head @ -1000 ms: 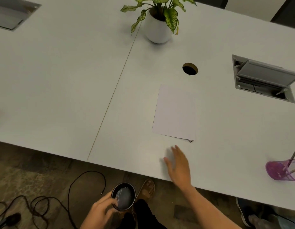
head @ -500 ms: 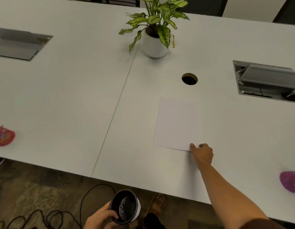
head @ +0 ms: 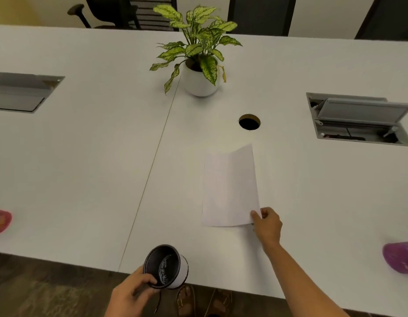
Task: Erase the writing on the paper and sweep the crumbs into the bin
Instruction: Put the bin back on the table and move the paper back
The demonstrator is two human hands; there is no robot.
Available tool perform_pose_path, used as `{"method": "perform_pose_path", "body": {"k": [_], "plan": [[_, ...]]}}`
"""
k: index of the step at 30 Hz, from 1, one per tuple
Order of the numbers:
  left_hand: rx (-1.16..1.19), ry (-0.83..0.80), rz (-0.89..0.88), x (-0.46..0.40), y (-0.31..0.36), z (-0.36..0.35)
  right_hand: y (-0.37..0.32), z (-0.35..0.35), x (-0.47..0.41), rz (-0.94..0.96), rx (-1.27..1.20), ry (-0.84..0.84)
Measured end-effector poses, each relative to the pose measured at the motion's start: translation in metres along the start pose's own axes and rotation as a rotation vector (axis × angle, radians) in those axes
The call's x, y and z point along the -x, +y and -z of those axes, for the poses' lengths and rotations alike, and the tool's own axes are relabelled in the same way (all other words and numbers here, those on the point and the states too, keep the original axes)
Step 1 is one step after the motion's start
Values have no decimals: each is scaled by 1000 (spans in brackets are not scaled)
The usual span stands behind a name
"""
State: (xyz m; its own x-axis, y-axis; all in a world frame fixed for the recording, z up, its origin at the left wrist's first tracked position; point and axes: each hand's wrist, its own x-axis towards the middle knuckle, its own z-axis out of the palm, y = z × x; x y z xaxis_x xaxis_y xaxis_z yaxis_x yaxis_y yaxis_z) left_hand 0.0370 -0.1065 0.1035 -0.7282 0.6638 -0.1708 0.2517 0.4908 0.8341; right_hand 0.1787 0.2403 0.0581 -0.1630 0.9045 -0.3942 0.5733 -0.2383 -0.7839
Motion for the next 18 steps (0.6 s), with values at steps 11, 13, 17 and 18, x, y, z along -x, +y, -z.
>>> {"method": "perform_pose_path", "body": {"k": [11, 13, 17, 18], "plan": [[-30, -19, -94, -99, 9, 28, 58, -17, 98, -186, -6, -41], [-34, -15, -124, -114, 4, 31, 64, -21, 110, -216, 18, -23], [-95, -3, -165, -134, -8, 33, 72, -26, 122, -242, 65, 3], [-97, -3, -167, -138, -13, 33, 73, -27, 123, -243, 78, 11]]}}
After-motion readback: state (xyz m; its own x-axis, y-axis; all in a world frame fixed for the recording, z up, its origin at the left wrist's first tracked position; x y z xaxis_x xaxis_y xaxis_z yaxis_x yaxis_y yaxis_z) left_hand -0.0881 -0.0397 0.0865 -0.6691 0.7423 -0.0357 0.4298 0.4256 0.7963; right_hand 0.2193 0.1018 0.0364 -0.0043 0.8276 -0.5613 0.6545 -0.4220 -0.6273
